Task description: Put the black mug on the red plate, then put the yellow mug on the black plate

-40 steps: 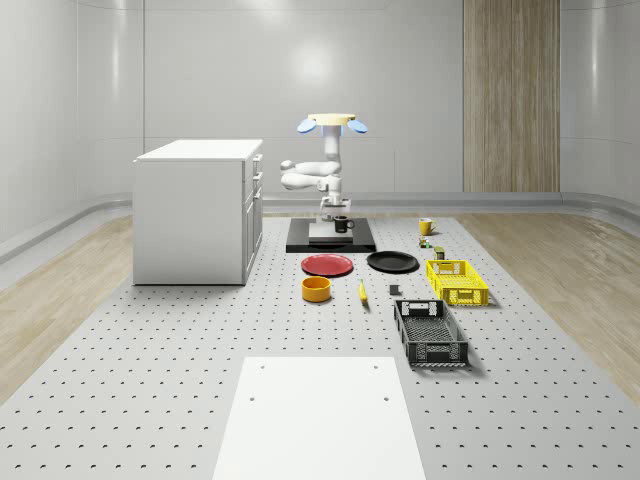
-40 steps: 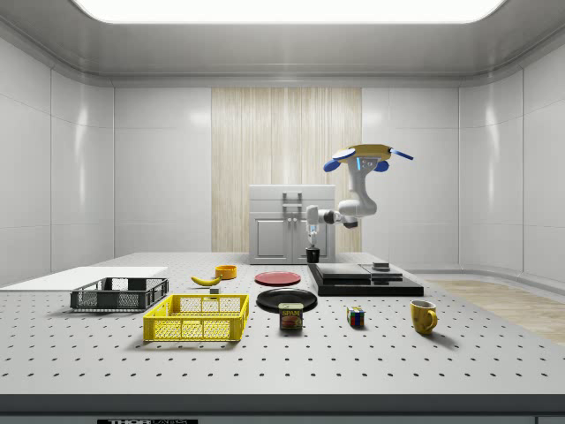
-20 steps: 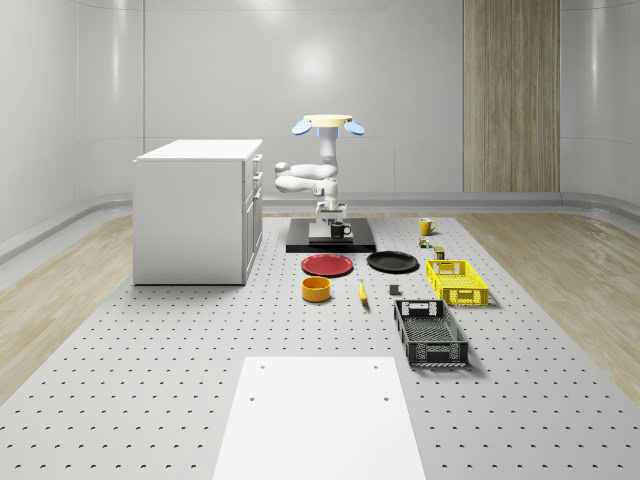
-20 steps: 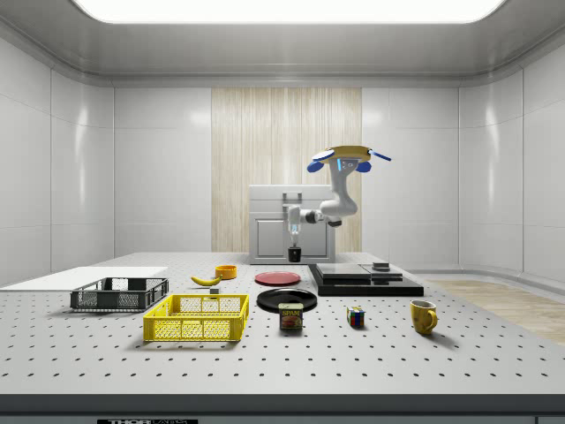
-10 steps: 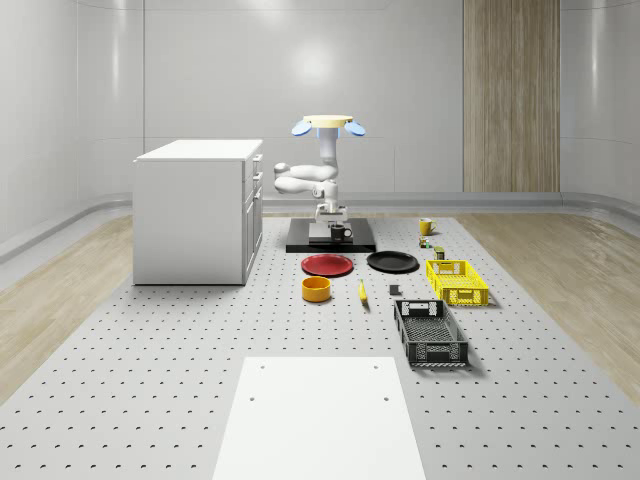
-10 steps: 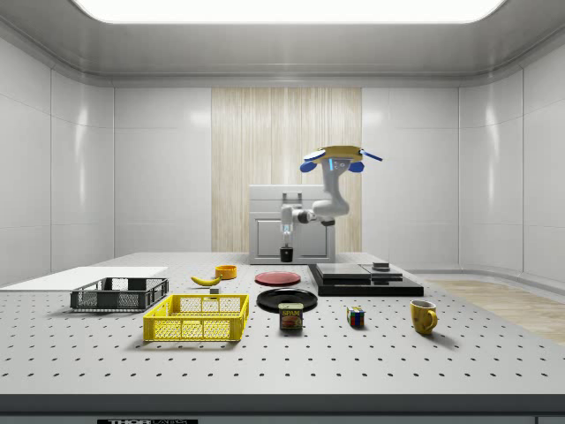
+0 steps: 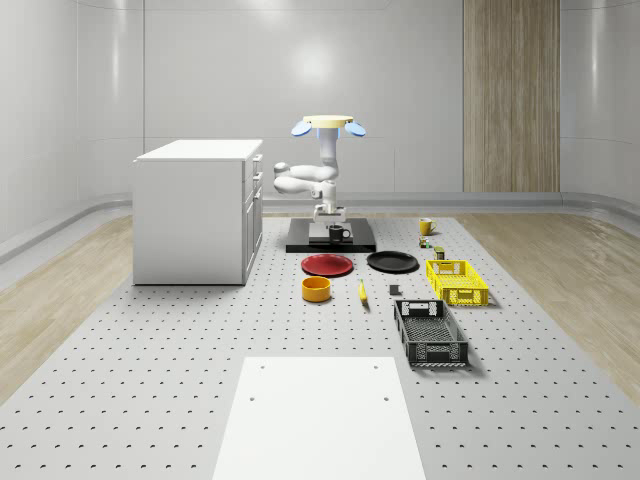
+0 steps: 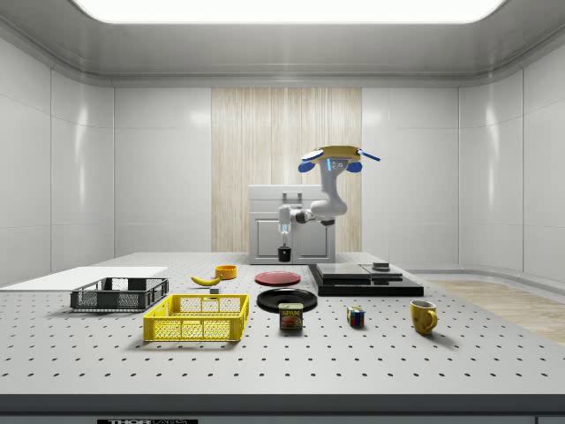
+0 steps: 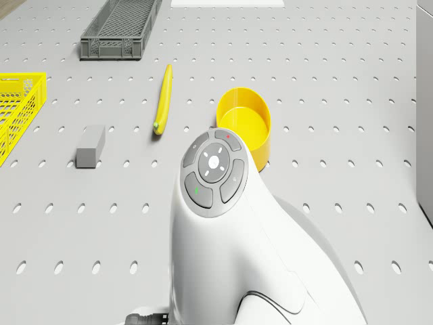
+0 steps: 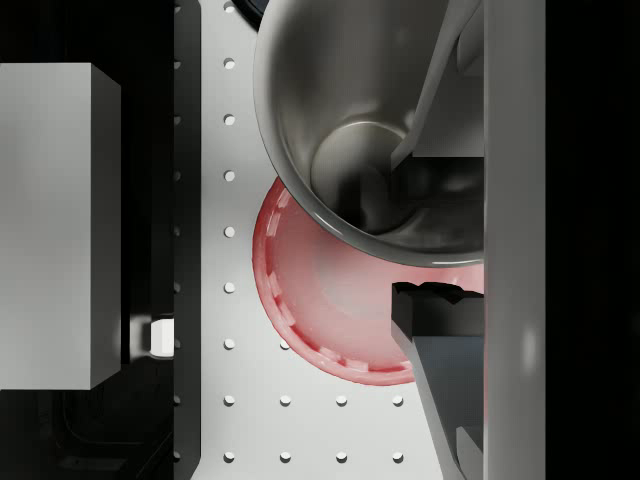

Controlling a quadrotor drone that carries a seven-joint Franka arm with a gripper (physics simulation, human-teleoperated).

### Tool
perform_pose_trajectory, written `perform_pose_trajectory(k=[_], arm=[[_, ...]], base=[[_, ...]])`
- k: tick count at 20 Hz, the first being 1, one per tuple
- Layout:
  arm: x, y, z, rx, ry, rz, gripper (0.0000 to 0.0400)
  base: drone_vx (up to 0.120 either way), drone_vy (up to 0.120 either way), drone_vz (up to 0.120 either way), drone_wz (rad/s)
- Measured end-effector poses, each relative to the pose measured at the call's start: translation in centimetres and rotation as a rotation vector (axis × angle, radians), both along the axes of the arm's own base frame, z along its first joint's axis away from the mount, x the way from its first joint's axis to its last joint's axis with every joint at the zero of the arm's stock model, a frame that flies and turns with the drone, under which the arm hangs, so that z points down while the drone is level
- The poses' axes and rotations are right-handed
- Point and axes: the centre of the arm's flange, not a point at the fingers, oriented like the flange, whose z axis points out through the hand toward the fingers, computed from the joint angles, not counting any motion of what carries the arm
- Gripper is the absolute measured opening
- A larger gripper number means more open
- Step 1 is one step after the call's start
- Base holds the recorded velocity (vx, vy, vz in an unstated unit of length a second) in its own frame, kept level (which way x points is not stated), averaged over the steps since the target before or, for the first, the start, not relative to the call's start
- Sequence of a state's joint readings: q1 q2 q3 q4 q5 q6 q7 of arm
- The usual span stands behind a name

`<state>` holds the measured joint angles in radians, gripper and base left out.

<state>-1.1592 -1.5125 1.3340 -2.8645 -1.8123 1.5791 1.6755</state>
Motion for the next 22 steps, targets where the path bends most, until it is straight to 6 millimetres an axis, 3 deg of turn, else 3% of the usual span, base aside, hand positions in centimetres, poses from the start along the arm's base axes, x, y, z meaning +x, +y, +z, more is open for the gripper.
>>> perform_pose_trajectory(k=[8,22], arm=[[0.0,2.8,1.1,0.0,0.0,0.0,0.011],[0.0,4.3,6.4,0.0,0.0,0.0,0.011]], base=[[0.0,0.0,0.0,0.0],[0.0,0.0,0.0,0.0]])
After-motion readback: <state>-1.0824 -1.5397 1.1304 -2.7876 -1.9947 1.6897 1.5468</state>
